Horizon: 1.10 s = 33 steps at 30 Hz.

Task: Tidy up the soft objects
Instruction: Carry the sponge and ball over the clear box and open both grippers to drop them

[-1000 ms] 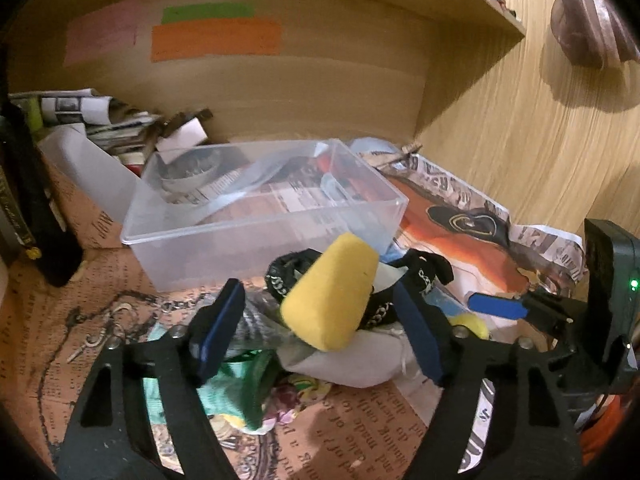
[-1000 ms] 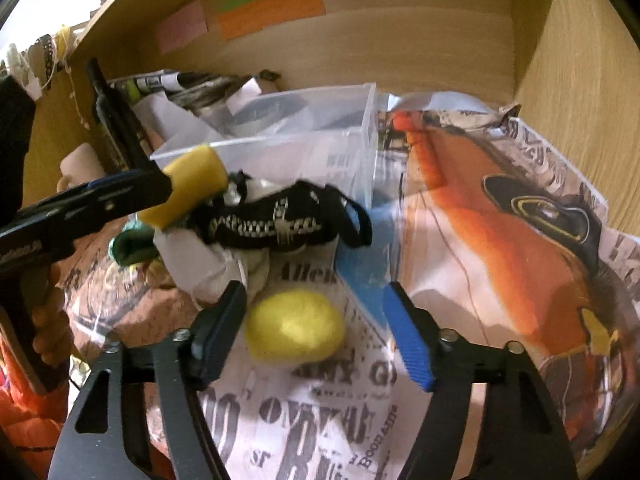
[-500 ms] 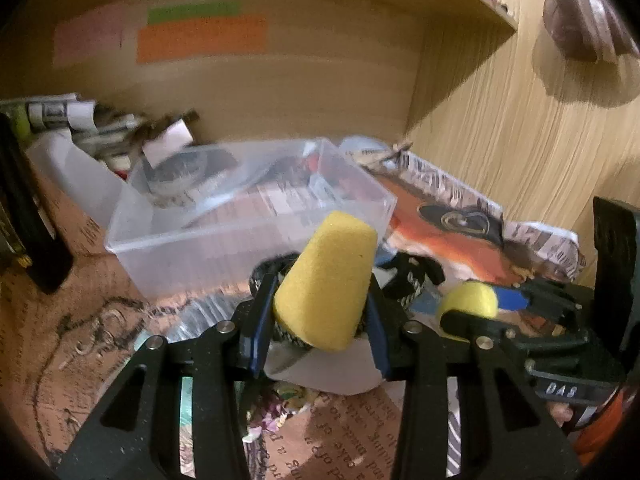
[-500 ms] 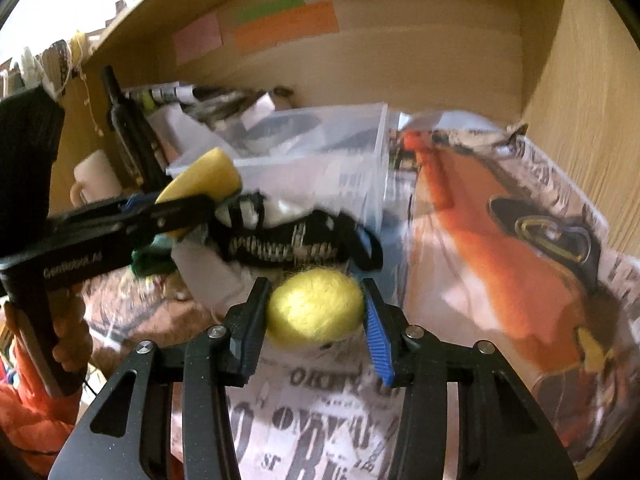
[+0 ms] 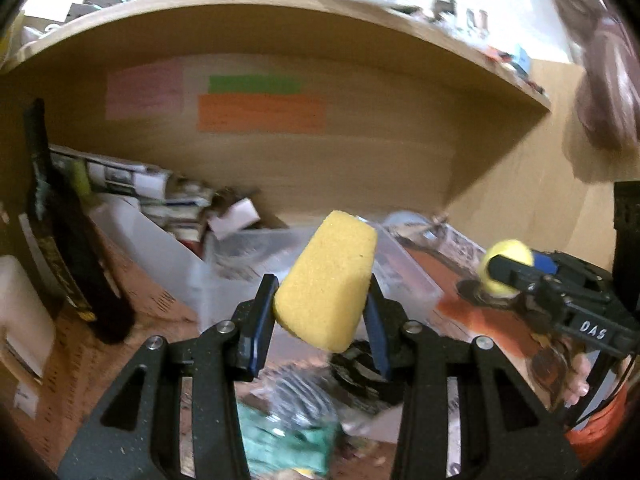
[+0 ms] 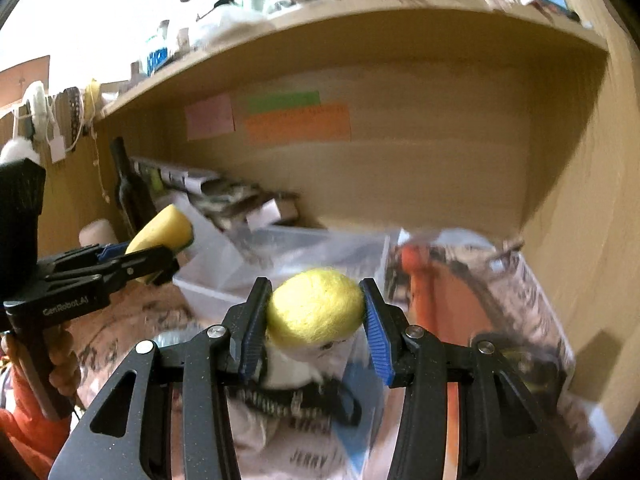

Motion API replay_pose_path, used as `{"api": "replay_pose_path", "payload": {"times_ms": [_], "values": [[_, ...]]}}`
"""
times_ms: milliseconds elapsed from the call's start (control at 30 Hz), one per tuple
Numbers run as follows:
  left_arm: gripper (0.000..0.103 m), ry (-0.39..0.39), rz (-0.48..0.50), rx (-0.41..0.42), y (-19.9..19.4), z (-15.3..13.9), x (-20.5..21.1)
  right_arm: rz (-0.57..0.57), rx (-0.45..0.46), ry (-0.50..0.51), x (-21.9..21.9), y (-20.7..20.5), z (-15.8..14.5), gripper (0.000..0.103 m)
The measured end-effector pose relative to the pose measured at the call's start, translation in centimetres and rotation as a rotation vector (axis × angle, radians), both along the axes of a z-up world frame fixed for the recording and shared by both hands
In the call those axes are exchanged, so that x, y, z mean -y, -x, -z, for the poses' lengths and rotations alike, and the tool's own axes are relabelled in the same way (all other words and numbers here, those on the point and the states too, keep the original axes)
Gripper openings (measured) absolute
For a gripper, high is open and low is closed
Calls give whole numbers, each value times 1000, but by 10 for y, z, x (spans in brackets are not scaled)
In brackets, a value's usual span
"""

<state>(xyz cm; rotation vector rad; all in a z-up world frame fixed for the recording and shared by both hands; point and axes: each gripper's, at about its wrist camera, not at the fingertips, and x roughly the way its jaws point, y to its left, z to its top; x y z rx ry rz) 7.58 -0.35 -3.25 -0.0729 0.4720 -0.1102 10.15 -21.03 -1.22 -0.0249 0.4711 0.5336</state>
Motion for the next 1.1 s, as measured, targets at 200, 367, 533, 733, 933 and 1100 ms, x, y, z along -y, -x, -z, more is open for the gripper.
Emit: {"api": "replay_pose_path", "payload": {"times_ms": [200,367,533,733,933,1100], "values": [[41,4,-37,-37,-26,-6,-26,-28,-4,11,-18,-30,-7,42],[41,-1,-39,-122,-56,8,-38,-49,-58,50,-35,-58,4,43],[41,-23,-40,-201,-83,27,-41,-60,-135,101,-52,-82,24,43],[41,-53,-32,-282,-109,47,-36,-75,-218,189,-68,-106,50,43],[41,-109,-29,-351,-131,69,-28,-87,-282,244,-77,-118,70,43],[41,-125,-12,-388,-140,82,-24,-92,-316,254,-79,-122,76,43]]}}
